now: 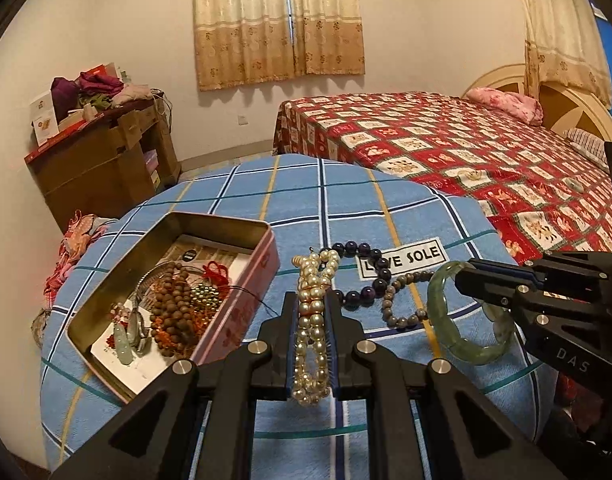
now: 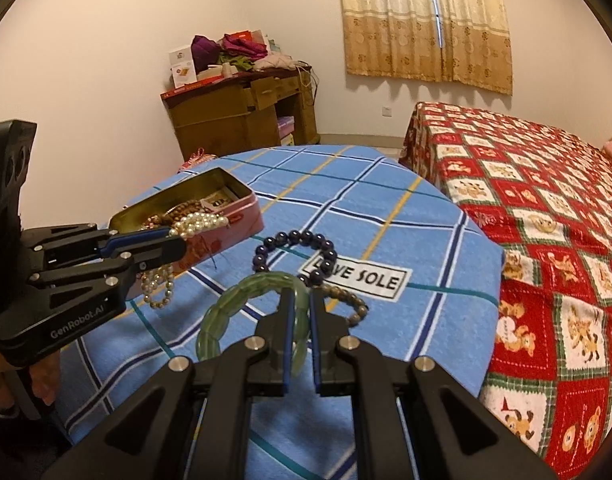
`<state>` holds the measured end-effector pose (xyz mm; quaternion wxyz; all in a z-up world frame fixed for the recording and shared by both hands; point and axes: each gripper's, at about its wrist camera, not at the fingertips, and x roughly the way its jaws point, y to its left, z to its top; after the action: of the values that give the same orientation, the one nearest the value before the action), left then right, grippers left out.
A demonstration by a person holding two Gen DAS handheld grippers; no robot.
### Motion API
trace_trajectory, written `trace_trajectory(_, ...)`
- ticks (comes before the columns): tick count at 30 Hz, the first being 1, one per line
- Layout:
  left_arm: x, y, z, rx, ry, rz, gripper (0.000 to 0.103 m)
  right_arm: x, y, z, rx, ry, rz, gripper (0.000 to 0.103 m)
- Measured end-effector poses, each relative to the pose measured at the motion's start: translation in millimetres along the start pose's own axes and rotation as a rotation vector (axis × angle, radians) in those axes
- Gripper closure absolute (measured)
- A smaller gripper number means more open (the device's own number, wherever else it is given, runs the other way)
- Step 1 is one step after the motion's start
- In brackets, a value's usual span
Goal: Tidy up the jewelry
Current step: 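Lift and carry the pearl necklace and jade bangle over the tin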
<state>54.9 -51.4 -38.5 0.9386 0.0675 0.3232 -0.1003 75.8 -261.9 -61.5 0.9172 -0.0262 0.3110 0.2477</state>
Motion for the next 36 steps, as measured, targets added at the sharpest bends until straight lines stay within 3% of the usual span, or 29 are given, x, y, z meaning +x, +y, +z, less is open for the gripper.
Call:
trace_trajectory(16,-16.4,31.4,5.3,-0.052,-0.036,0.043,0.092,8.3,20.6,28.9,-0.064,-0.021,0.027,0.094)
trace_trajectory(26,-29.0,83.7,15.3,-0.093,-0.061,0.137,0.092,26.9,38.4,62.3,-0.116,-0.038,0.056,0.094)
trace_trajectory(36,-2.6,122.5,20.5,-0.101,-0.016,0.184,0.092,67.1,61.3,92.8,-0.158,0.003,0.090,0.094)
